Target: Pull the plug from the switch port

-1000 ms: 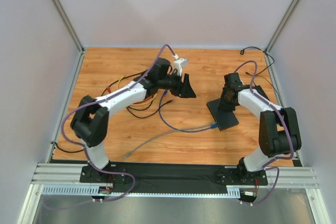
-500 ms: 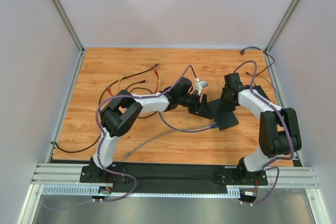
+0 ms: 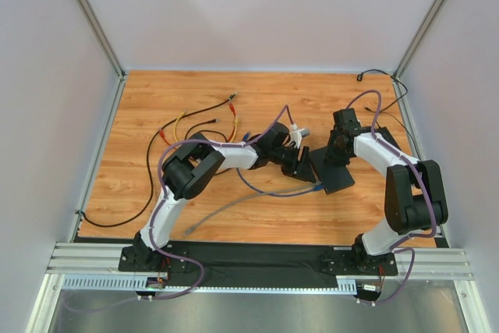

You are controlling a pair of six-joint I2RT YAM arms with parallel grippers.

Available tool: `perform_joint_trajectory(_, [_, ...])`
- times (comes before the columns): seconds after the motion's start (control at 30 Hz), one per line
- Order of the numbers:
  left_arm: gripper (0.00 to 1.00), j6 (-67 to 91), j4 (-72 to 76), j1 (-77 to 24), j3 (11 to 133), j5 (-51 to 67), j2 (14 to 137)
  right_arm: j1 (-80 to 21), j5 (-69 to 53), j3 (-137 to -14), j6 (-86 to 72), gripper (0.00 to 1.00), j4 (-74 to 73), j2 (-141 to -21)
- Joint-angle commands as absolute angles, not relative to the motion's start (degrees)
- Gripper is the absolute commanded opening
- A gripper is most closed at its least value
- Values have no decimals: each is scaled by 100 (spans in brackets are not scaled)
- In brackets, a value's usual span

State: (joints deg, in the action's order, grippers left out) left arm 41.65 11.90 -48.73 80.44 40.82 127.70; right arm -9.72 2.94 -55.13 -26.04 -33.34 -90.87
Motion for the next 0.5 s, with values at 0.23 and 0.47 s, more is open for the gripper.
perform_joint_trajectory(0.23, [52,4903,1661,-5062,8253,3497,13033,-976,255,-5282,-2540,31,-3551,-9264])
perform_joint_trajectory(0.47, [47,5273,1907,-5150,8358,3560,13280,-984,255,-5256,-2549,31,-3533,-9272])
